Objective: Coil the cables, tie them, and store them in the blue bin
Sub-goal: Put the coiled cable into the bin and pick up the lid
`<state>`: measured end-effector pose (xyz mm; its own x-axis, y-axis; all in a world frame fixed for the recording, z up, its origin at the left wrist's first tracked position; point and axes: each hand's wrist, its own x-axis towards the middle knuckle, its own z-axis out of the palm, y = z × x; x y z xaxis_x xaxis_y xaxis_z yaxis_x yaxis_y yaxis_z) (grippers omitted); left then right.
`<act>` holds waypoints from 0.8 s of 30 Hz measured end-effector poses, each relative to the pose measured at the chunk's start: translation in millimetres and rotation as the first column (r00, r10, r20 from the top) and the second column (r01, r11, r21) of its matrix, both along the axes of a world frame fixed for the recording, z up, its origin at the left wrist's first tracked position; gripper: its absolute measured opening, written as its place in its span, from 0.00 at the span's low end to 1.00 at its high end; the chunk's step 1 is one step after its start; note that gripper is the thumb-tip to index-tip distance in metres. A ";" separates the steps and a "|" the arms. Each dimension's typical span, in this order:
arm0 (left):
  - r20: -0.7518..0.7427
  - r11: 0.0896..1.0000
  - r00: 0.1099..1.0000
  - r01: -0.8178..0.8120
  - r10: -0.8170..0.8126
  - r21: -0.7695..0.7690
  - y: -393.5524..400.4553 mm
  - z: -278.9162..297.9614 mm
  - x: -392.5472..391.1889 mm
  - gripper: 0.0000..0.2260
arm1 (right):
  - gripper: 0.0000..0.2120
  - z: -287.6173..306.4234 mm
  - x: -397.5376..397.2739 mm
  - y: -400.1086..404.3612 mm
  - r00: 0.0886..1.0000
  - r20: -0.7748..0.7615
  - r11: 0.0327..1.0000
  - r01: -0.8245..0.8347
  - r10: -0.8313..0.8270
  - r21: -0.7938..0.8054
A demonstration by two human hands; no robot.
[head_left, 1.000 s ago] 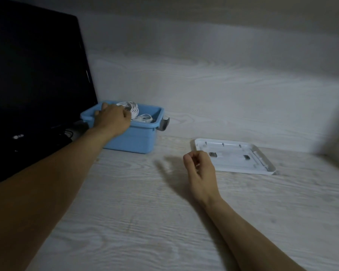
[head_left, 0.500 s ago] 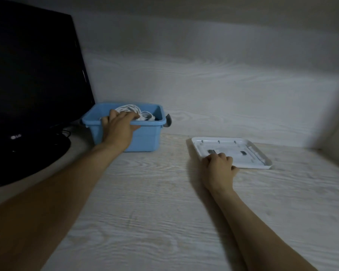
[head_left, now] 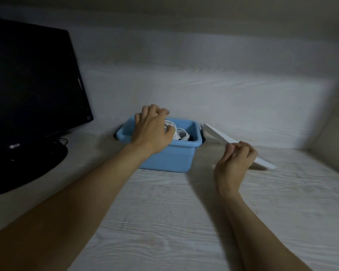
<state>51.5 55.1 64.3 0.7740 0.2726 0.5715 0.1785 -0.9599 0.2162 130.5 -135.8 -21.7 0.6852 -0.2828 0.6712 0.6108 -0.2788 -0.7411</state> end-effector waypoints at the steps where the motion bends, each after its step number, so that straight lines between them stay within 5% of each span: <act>1: -0.102 1.000 0.995 0.011 -0.013 -0.019 1.8 0.3 5.9 0.24 | 0.05 0.4 0.7 -2.6 1.000 0.019 1.000 -0.004 0.004 0.023; 3: -0.406 0.997 0.912 0.025 -0.055 -0.079 3.2 0.5 17.1 0.23 | 0.05 -0.2 3.8 -6.6 0.999 0.035 0.999 -0.024 0.022 0.043; 5: -0.561 0.996 0.826 0.003 -0.052 -0.088 4.2 4.2 27.7 0.20 | 0.08 -0.3 4.4 -6.4 0.999 -0.009 0.995 -0.052 0.053 0.090; 8: -0.680 0.996 0.732 -0.027 -0.036 -0.081 5.4 12.3 42.2 0.19 | 0.15 4.9 1.7 -7.3 0.997 -0.047 0.984 -0.057 0.065 0.168; 11: -0.704 0.993 0.708 -0.033 -0.055 -0.112 2.5 15.4 43.3 0.18 | 0.06 13.9 -1.5 -12.4 0.996 -0.010 0.966 -0.088 0.093 0.242; 14: -0.511 0.962 0.851 -0.026 -0.121 -0.271 -0.9 13.3 35.9 0.21 | 0.06 21.7 -4.5 -13.7 0.988 0.072 0.957 -0.153 0.139 0.248; 17: 0.099 0.853 0.990 0.134 -0.097 -0.505 -5.5 -1.3 21.1 0.19 | 0.11 28.8 -18.0 -9.3 0.966 0.174 0.948 -0.229 0.192 0.221; 20: 0.519 0.865 0.852 0.308 -0.067 -0.395 -9.8 -19.9 2.5 0.18 | 0.19 37.6 -32.6 -2.9 0.939 0.264 0.913 -0.294 0.221 0.283; 24: 0.671 0.902 0.723 0.167 0.162 -0.398 -0.2 -23.9 -13.6 0.25 | 0.10 41.5 -42.9 8.4 0.924 0.217 0.811 -0.381 0.316 0.443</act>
<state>37.9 54.9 40.3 0.2223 0.5997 0.7687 -0.1759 -0.7508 0.6366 87.6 -127.5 19.7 0.7164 -0.3436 0.6072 0.6975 0.3314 -0.6353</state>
